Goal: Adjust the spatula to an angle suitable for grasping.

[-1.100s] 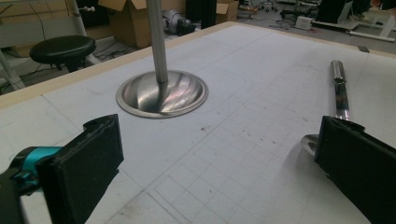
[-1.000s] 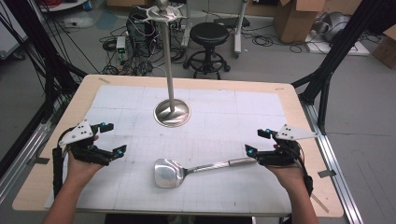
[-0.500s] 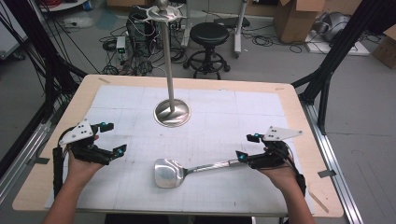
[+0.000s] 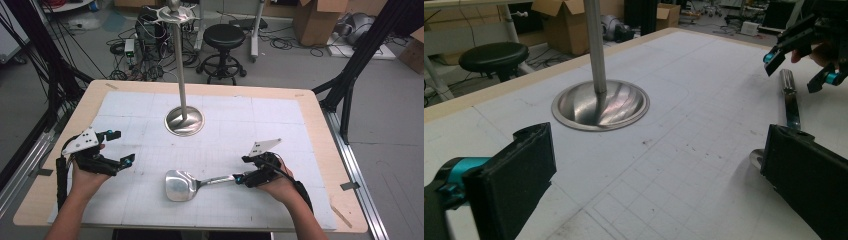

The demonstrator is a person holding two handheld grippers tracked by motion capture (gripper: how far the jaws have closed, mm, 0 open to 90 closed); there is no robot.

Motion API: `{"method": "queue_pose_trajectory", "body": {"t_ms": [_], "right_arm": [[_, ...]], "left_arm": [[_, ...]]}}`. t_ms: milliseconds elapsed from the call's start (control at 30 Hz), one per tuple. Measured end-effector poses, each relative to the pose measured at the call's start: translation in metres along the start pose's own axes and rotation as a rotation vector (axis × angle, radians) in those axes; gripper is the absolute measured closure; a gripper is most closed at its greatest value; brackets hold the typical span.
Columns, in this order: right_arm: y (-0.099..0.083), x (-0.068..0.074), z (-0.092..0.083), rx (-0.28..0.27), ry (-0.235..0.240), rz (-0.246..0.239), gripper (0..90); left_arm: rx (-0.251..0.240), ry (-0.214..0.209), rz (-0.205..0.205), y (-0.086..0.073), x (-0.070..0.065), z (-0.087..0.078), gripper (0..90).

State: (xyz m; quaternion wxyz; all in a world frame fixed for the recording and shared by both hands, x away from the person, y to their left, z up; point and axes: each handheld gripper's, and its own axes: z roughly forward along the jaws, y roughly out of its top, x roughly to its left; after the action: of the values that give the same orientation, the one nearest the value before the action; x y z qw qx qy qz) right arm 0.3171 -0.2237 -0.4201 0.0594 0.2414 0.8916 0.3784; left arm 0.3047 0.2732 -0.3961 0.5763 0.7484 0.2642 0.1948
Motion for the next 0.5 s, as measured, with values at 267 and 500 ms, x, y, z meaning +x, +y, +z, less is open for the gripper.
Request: {"method": "queue_pose_trajectory", "body": {"t_ms": [267, 500], "right_arm": [[0.003, 0.008, 0.019, 0.119, 0.083, -0.052, 49.7], [0.006, 0.008, 0.020, 0.110, 0.112, -0.096, 61.9]], "left_arm": [[0.003, -0.002, 0.008, 0.001, -0.001, 0.001, 1.7], [0.006, 0.001, 0.009, 0.001, -0.001, 0.001, 1.7]]}}
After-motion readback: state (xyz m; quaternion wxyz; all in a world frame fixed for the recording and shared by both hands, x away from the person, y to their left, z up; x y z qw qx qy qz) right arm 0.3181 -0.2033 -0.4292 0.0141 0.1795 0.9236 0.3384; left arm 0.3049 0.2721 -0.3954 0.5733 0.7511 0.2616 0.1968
